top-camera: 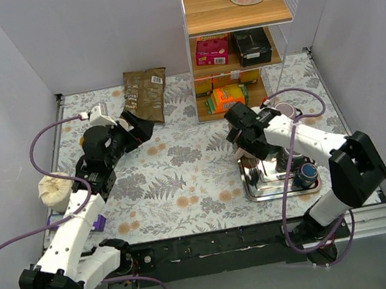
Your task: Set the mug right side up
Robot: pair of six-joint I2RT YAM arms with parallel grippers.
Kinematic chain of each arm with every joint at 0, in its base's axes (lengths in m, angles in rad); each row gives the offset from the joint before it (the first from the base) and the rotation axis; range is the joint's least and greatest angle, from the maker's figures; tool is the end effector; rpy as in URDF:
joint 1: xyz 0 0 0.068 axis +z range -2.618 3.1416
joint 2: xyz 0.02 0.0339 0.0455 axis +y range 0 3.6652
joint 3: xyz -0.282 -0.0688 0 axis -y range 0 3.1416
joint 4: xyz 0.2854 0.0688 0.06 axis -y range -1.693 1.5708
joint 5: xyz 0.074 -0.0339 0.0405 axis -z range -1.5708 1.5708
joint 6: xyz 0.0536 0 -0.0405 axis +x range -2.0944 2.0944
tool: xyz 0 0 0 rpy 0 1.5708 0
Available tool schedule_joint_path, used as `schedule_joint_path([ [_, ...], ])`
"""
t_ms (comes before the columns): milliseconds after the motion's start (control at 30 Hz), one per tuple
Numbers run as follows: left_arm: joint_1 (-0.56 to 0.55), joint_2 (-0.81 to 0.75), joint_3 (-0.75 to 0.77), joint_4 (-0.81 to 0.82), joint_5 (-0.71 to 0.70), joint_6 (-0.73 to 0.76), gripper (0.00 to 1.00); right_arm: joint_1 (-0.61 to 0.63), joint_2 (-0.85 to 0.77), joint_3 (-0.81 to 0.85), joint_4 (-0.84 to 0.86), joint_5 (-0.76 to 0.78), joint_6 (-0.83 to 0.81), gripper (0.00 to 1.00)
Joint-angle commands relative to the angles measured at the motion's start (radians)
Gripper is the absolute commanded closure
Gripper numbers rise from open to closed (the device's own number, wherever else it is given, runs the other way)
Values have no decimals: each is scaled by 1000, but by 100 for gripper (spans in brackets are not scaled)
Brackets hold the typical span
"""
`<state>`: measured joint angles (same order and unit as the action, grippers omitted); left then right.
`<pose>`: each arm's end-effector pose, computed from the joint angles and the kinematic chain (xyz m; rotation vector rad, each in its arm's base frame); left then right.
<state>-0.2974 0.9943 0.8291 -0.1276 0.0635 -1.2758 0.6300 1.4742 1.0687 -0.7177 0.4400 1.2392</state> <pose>0.2665 -0.0852 0.3254 -0.9102 1.8116 -1.1116 0.2815 0.1770 0.2263 0.8803 2.3713 0.1269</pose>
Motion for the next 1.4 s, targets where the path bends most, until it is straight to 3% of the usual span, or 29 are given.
schedule_joint_path([
  [0, 1, -20, -22, 0, 2, 6, 2, 13, 92, 114, -192, 82, 195, 3],
  [267, 1, -17, -44, 9, -8, 13, 2, 40, 190, 160, -220, 108, 278, 9],
  [567, 1, -14, -56, 23, -5, 23, 2, 65, 245, 175, -258, 170, 353, 22],
  [867, 1, -19, -65, 25, -11, 32, 2, 68, 258, 191, -259, 230, 342, 45],
  [1000, 1, -16, -68, 28, -8, 29, 2, 68, 252, 174, -243, 230, 325, 66],
  [1100, 1, -16, -71, 29, -7, 27, 2, 68, 247, 166, -216, 230, 302, 70],
  [1167, 1, -14, -73, 29, -7, 27, 2, 68, 248, 168, -210, 229, 287, 83],
  [1200, 1, -16, -73, 28, -8, 27, 2, 68, 245, 165, -209, 226, 283, 96],
  [1367, 1, -20, -73, 28, -4, 26, 2, 76, 219, 154, -181, 224, 235, 99],
])
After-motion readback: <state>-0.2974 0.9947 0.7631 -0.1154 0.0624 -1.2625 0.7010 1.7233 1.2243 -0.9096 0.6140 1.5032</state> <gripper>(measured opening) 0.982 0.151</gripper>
